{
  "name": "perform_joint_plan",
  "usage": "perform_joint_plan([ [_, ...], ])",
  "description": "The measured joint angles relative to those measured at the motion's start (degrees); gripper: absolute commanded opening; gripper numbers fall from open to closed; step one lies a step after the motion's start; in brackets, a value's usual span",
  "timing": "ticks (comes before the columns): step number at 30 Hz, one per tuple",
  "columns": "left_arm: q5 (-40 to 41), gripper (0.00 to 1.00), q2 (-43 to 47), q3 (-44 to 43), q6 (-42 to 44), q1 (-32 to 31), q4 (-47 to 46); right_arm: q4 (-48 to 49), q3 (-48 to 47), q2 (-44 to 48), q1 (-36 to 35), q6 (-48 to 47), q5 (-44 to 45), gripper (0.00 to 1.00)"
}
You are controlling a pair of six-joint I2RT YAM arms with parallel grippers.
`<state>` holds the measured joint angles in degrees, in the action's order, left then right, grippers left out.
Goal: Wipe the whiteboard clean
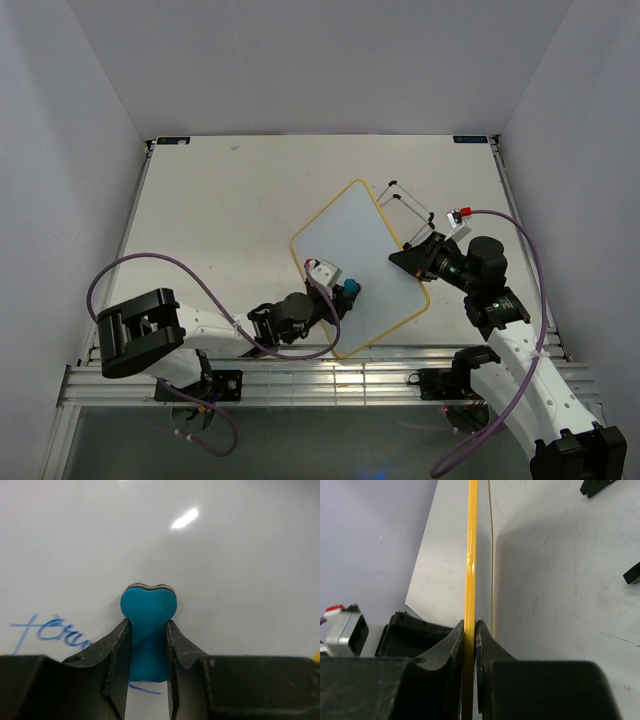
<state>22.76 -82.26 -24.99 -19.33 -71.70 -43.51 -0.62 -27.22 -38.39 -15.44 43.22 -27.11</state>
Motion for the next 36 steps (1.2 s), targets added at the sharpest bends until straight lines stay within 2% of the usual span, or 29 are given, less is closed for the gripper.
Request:
perform_joint_plan([
  [7,0.2,0.0,2.36,3.58,-7.26,12.7,6.1,-1.31,0.0,0.63,-0.04,-1.7,-0.13,0.08],
  [13,-4.31,0.0,0.15,3.65,-11.37,24.41,10.1,-4.42,0.0,2.47,-0.35,-3.85,-1.57,0.08],
  [20,-11.63,0.0,-4.66,0.15,-11.72,28.37,9.88,-4.81,0.0,2.47,0.37,-3.69,-0.63,0.08],
  [24,-14.16,0.0,-4.66,0.26,-10.49,26.08,6.16,-4.33,0.0,2.43,0.46,-3.08,-0.2,0.08],
  [33,-10.12,0.0,-4.66,-0.2,-7.85,8.15,-5.31,-3.5,0.0,1.68,1.33,-2.12,0.9,0.08],
  [36,-9.31,0.0,-4.68,-0.26,-7.89,4.66,-7.15,-3.06,0.0,1.27,1.33,-1.88,0.9,0.08],
])
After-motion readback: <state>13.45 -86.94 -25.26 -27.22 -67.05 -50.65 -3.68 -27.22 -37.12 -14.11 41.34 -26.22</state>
